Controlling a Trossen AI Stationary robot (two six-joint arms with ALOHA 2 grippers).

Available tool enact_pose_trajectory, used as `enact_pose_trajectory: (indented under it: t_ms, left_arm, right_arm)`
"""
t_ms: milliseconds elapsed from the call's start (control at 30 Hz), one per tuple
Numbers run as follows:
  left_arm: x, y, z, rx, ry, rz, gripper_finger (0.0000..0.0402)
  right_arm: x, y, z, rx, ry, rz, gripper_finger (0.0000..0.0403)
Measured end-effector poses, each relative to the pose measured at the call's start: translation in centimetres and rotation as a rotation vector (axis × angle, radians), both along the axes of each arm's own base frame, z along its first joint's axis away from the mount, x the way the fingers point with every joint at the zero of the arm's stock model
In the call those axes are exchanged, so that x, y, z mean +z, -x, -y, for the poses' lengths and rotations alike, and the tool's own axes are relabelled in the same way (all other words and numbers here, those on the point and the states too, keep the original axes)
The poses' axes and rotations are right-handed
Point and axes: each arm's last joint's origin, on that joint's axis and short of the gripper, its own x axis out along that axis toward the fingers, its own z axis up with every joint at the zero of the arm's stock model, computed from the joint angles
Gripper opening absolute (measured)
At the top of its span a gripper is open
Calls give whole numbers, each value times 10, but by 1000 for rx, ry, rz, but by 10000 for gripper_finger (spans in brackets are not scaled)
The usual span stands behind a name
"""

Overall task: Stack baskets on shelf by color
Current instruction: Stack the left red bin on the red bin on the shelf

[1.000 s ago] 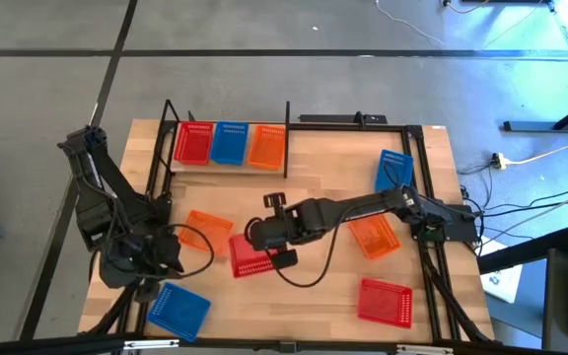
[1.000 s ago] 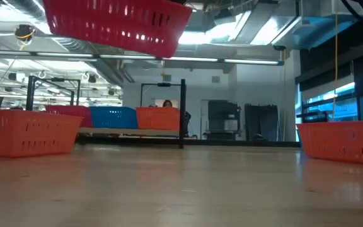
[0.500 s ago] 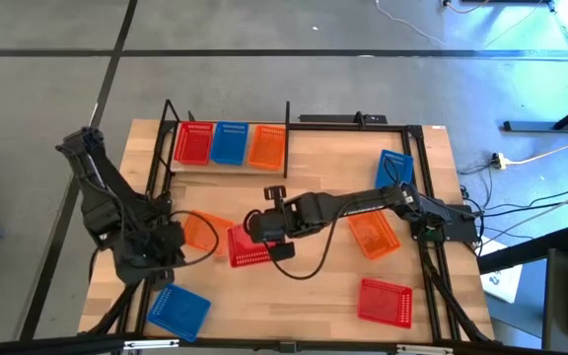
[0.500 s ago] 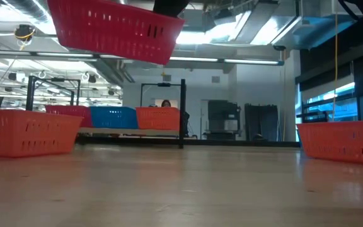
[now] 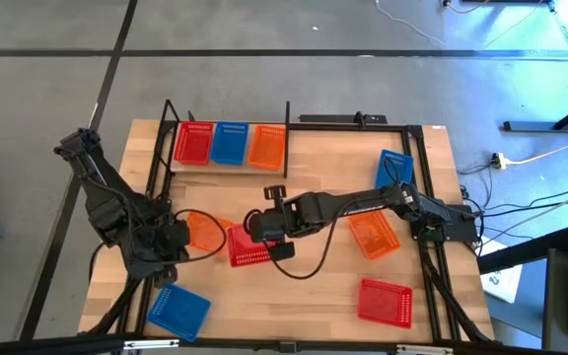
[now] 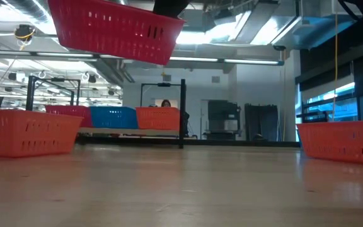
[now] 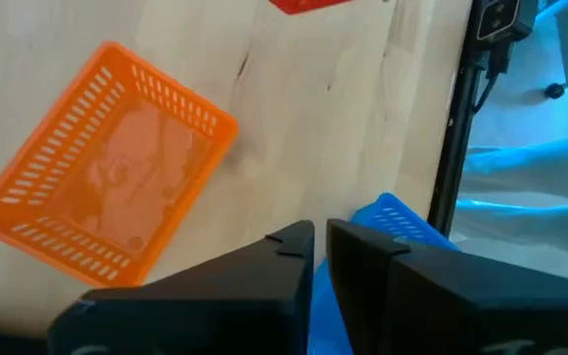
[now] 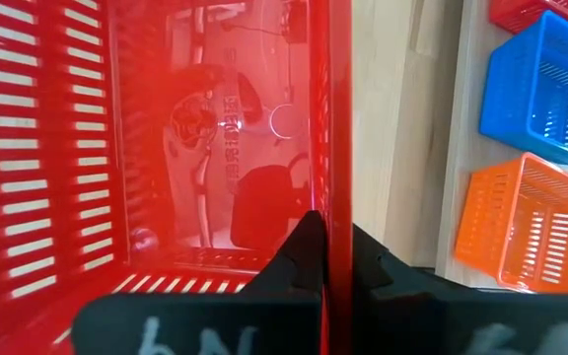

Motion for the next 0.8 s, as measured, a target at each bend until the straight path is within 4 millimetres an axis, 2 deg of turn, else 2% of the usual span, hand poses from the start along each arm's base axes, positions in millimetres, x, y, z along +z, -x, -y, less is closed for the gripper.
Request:
enact_pose_trajectory:
  t_ms: [233,333,400,533,600,700,800]
  left_arm:
    - [0,-6,-6,-6,-52,21,62]
    - [0,-11,-10,-61,-112,43,80]
    - [1,-15,-14,-155,-219,85,87]
    - [4,-22,-19,-455,-581,201,89]
    - [7,-27,-23,-502,-749,245,89]
    - [13,-35,-29,-379,-951,306,89]
    - [22,-44,-36,-177,-1033,368,89]
  right_arm:
    - [0,0,1,0,1,-1,0]
    - [0,-1,3,3,5,-3,0]
    - [0,-1,6,5,21,-6,0]
    - [1,0,17,-58,107,-7,0]
    - [1,2,22,-93,177,-27,0]
    - [2,5,28,-127,277,-46,0]
    - [3,5,33,-153,340,-40,0]
